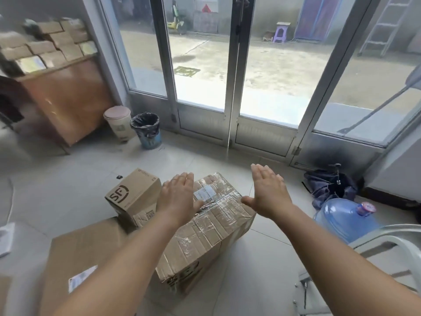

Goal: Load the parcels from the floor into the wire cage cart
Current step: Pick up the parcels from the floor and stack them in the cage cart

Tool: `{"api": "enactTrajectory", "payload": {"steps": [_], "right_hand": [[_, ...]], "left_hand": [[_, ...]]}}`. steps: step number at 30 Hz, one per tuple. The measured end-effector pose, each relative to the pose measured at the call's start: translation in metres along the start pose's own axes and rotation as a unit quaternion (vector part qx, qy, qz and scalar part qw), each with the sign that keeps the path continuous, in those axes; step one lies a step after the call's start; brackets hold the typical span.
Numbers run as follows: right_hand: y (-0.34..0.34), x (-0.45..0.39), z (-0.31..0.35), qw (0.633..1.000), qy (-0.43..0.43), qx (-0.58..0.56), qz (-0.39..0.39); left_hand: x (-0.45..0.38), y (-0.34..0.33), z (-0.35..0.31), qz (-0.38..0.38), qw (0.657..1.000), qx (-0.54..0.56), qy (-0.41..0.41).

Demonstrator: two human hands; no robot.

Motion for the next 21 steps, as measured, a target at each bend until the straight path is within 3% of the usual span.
{"api": "enactTrajectory", "payload": {"steps": [11,21], "right_hand": [[-0.097,-0.099,0.016,0.994,0.073,-0.010,0.078],[-0.210,-0.199,-0.035,0.980,0.123,0.012,0.157]], "left_hand": [[-0.039,-0.091,0.088,0.077,0.981,0.041,0.172],[-0.066,-0.210,0.132,0.151,0.928,0.063,0.336]]}}
Point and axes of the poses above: each hand's wrist, its own x-axis away from the middle knuckle, its own y-axis out of the back of the hand, z = x × y, the point moved 9 cm from there along -x, towards the middle knuckle, and after that the axes turned 10 degrees about y, right-handed, at the moved point
